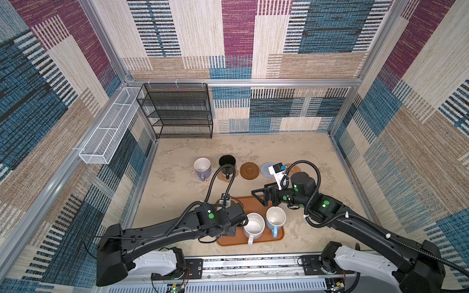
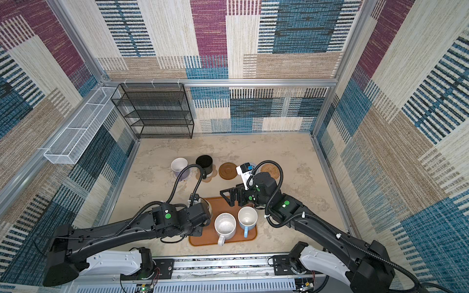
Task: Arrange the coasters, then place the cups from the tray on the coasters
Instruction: 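Lift the beige mug with the left gripper and carry it toward the wooden coaster, then lower the beige mug onto the brown wooden saucer coaster with the left gripper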
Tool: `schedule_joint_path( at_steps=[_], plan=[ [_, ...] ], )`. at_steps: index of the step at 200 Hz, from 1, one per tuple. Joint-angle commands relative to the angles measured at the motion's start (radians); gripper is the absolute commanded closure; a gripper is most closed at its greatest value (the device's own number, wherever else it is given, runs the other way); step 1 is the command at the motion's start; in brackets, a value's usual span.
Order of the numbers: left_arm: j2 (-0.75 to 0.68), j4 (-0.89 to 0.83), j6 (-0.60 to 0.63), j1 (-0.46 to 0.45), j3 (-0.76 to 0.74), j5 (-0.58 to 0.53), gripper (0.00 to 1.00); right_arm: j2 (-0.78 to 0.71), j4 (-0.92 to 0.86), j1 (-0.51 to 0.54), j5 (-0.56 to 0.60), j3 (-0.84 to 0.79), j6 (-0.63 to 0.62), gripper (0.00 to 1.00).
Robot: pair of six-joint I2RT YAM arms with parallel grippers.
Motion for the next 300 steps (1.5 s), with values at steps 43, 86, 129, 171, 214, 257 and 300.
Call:
schedule_joint_path(
  at_steps=[43,86,129,171,214,257,300],
  plan=[
    [0.081,0.008,0.139,0.080,0.142,-0.025,1.00,-0.019,0.040,-0.098,-0.068,-0.026,-0.030,0.00],
    [0.152,0.029,0.241,0.159,0.257,0.007,1.00,0.012,0.034,-0.218,-0.152,0.002,-0.082,0.00],
    [0.291,0.021,0.326,0.231,0.435,0.003,1.00,0.073,0.043,-0.293,-0.192,0.029,-0.094,0.00],
    [0.440,0.054,0.374,0.306,0.567,0.048,1.00,0.095,0.063,-0.361,-0.239,0.035,-0.100,0.00],
    [0.609,0.063,0.400,0.350,0.728,0.065,1.00,0.132,0.065,-0.404,-0.222,0.050,-0.096,0.00],
    [0.764,0.052,0.384,0.387,0.865,0.052,1.00,0.146,0.055,-0.411,-0.168,0.059,-0.112,0.00],
    [0.883,0.047,0.372,0.414,0.984,0.017,1.00,0.148,0.045,-0.418,-0.147,0.057,-0.131,0.00]
  ],
)
